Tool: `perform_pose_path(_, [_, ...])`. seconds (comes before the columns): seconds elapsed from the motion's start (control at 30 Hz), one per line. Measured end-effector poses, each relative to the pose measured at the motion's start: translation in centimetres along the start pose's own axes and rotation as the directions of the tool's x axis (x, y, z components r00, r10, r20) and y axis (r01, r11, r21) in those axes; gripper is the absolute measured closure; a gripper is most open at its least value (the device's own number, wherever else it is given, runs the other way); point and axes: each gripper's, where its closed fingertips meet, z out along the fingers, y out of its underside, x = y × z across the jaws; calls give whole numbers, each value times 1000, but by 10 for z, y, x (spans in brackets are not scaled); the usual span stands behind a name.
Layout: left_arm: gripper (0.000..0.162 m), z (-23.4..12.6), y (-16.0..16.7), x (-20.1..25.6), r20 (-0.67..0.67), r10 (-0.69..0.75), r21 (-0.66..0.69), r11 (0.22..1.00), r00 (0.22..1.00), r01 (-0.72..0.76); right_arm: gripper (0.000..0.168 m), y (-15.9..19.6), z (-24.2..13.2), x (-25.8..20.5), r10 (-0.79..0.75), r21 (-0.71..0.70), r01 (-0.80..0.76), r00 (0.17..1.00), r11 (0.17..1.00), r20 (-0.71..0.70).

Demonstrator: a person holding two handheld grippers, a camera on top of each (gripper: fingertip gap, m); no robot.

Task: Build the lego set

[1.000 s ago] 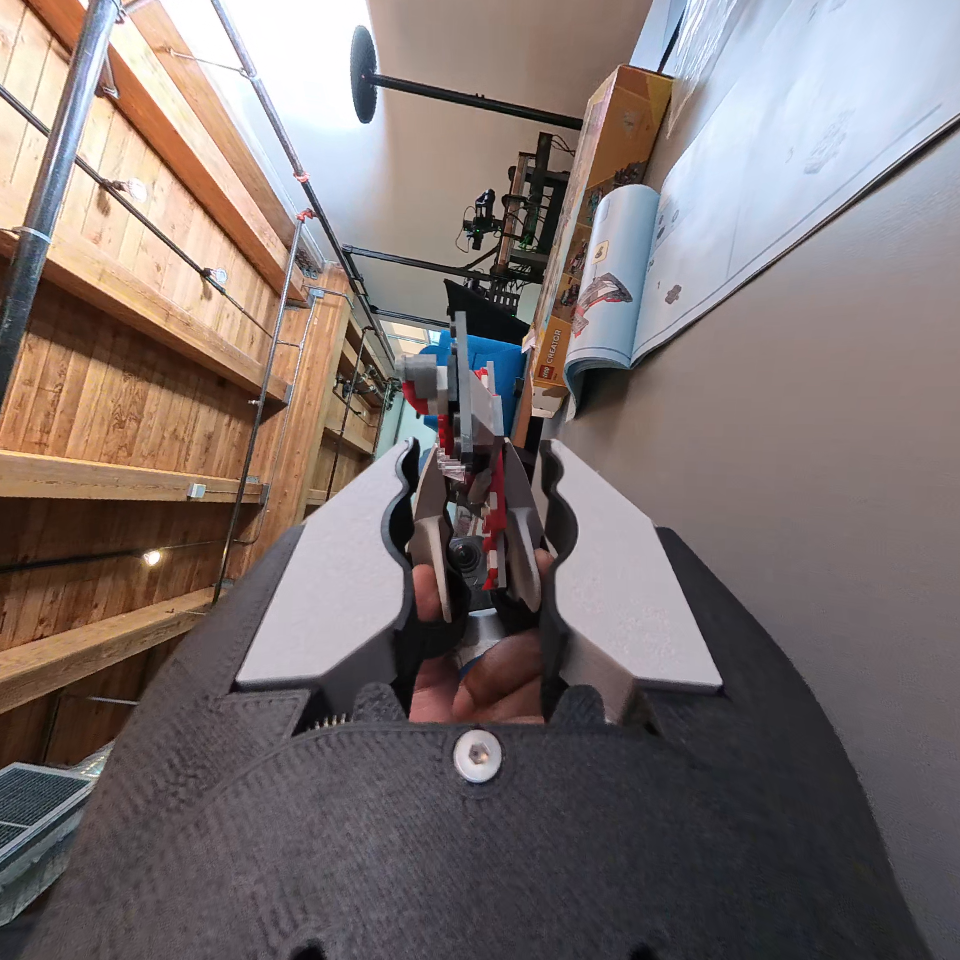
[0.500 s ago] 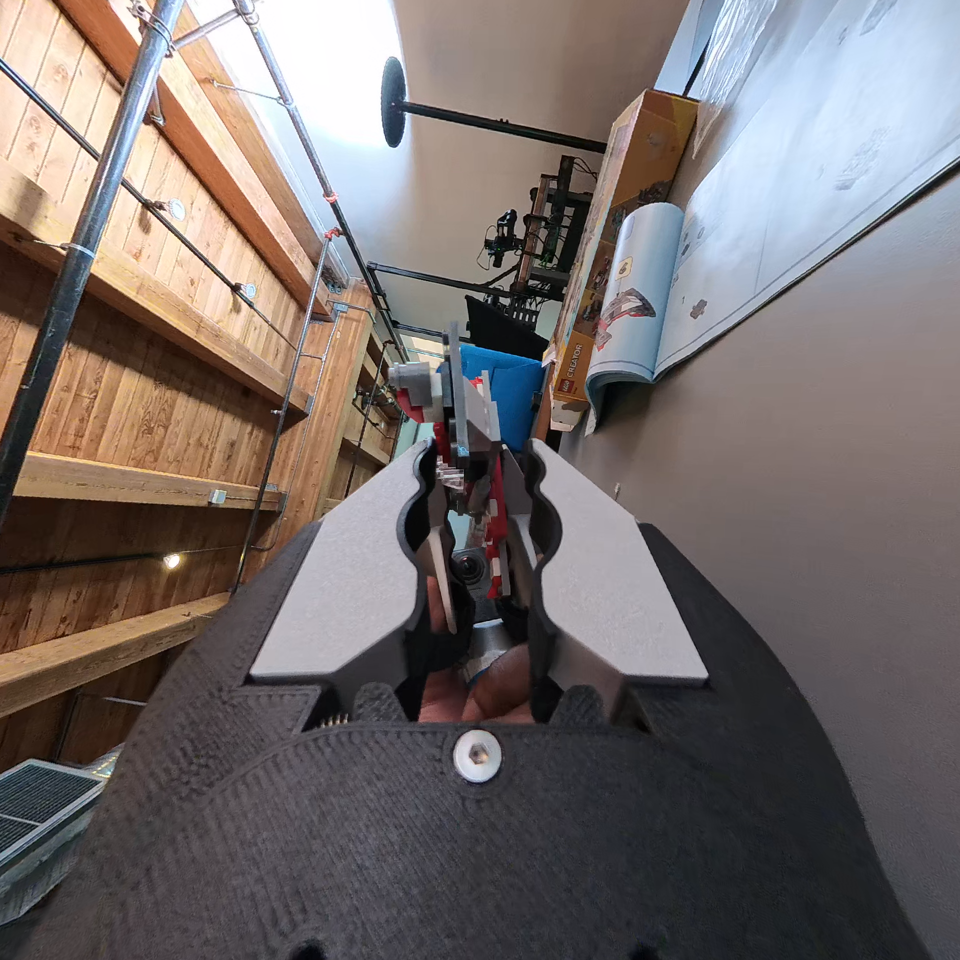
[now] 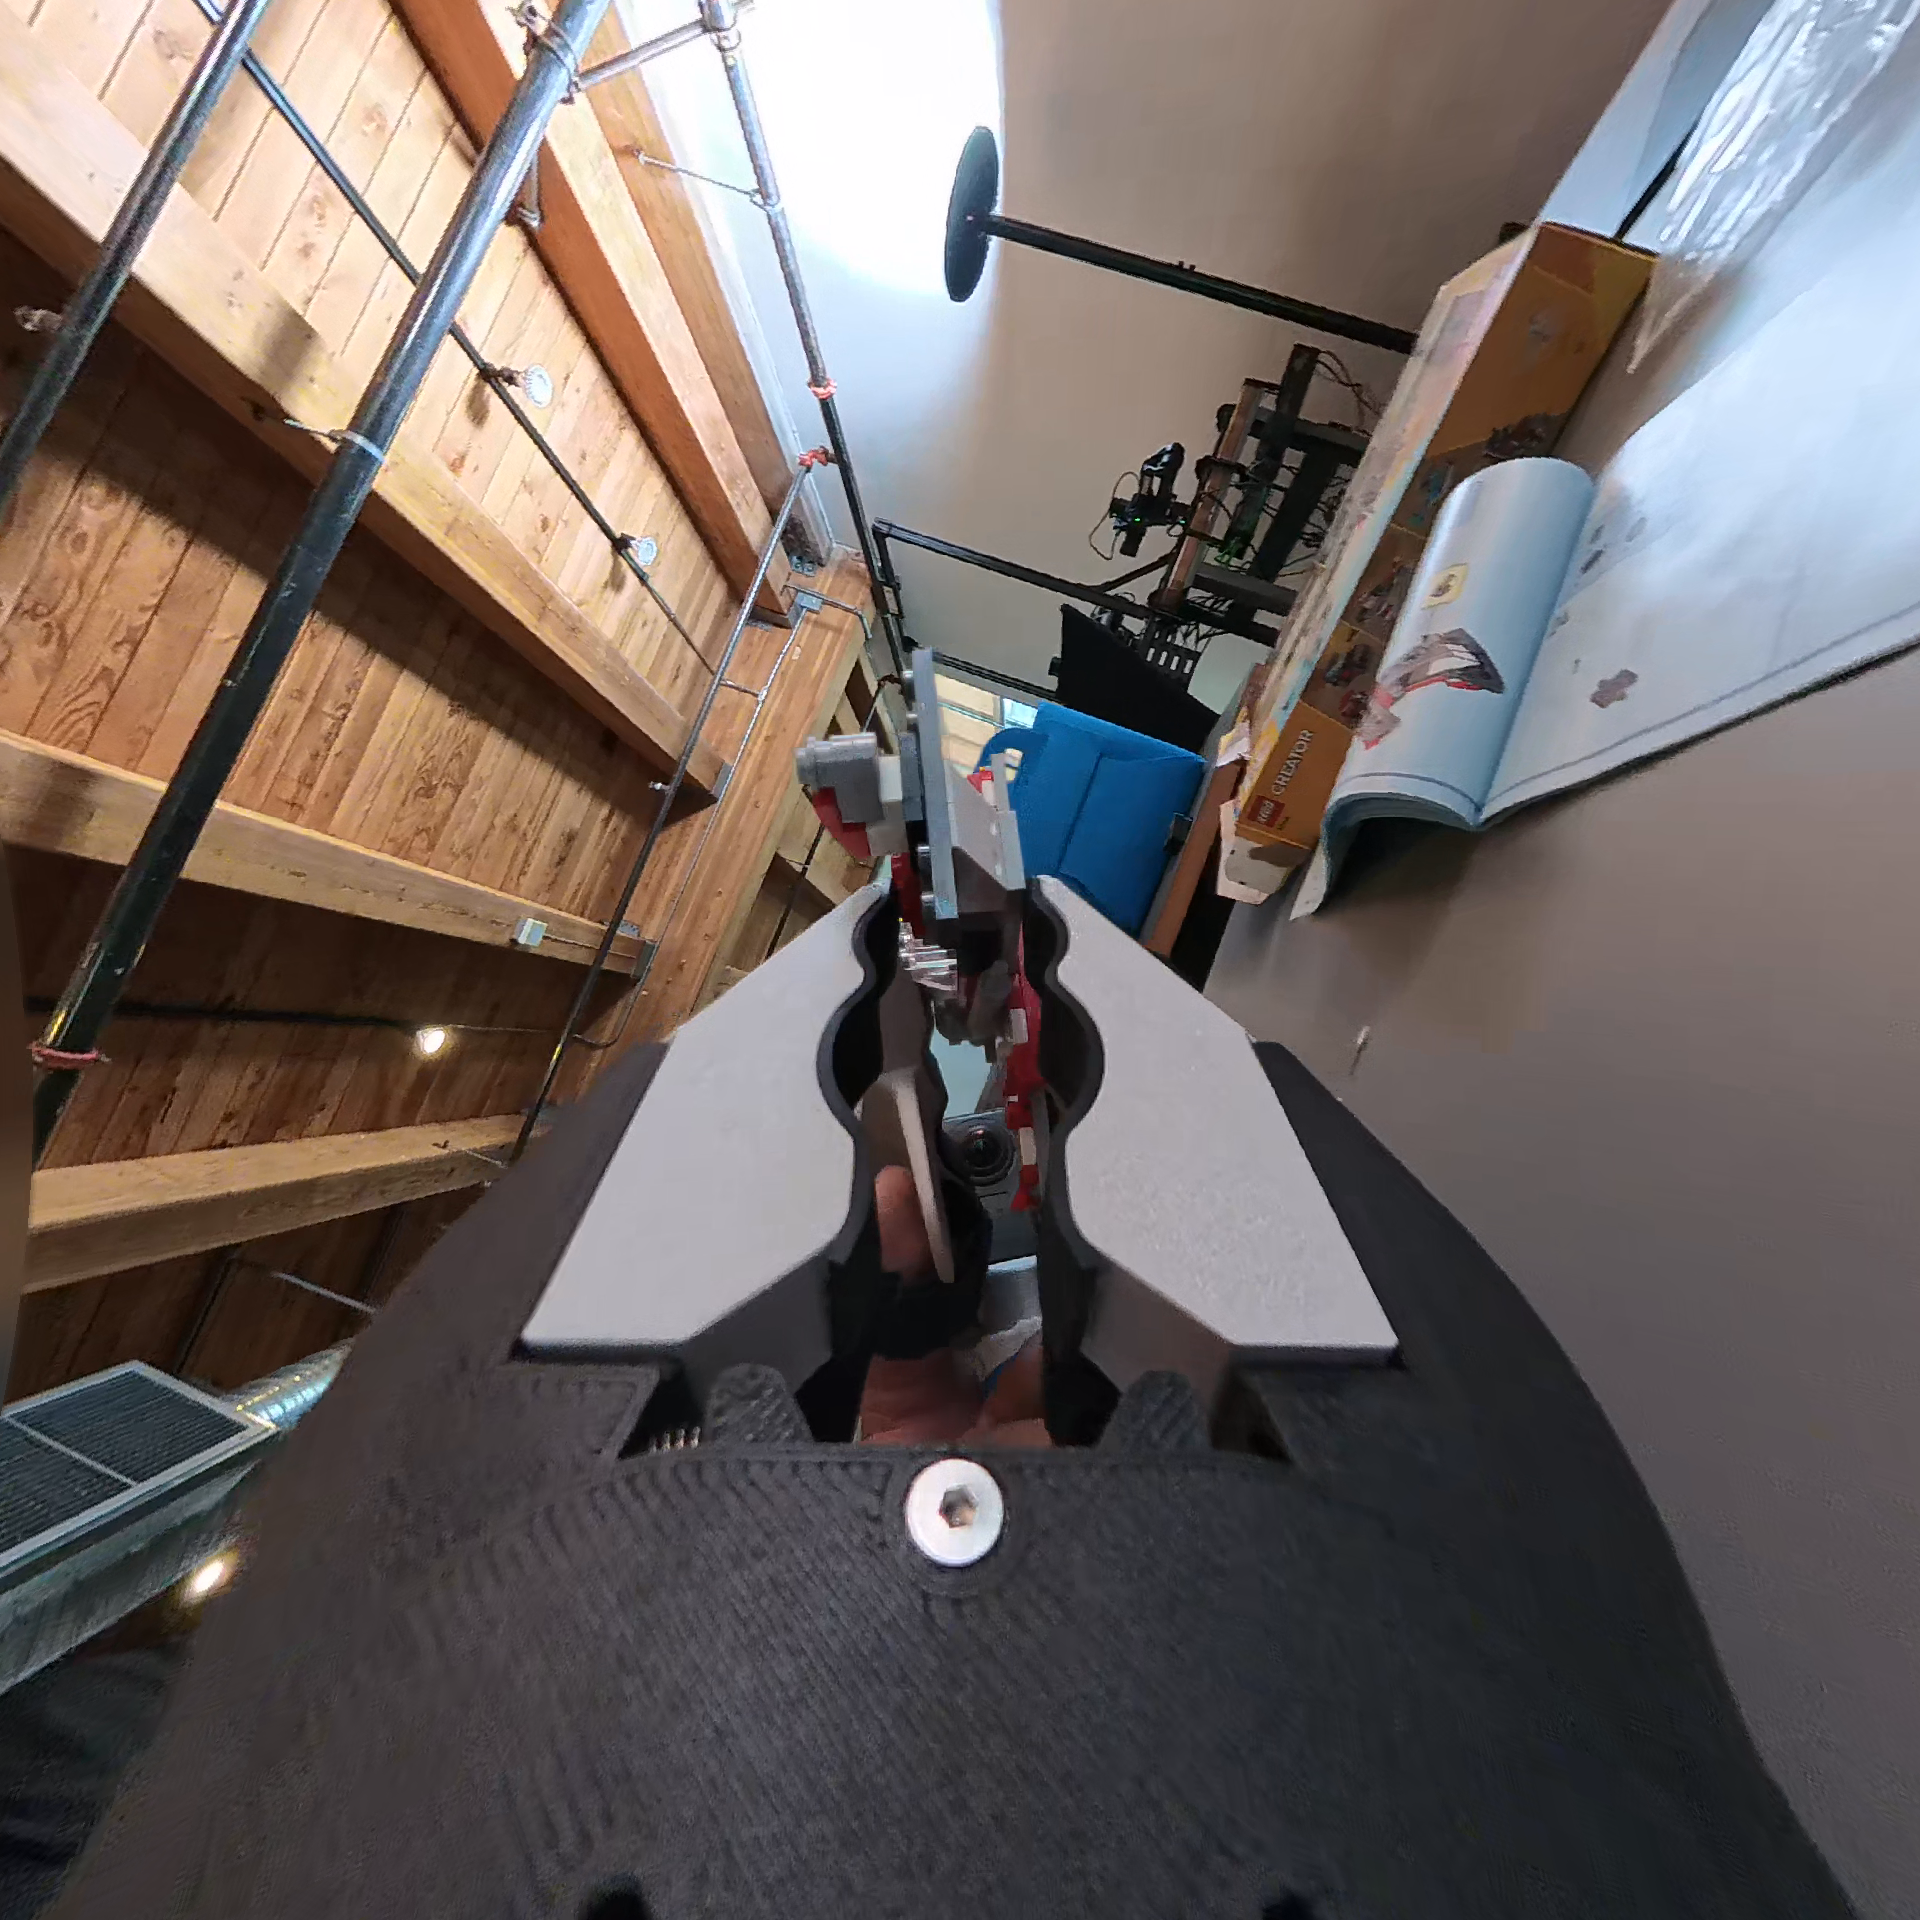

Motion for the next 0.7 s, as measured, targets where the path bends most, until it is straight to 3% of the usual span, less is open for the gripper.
perform_pose_path(0.33, [135,2,-4,29,-118,112,14,994,987,-111,145,2,1,-29,-87,-7,88,993,996,82])
perform_pose_path(0.7, [135,2,-3,47,-190,179,20,984,965,-179,146,4,-1,-45,-79,3,80,984,997,161])
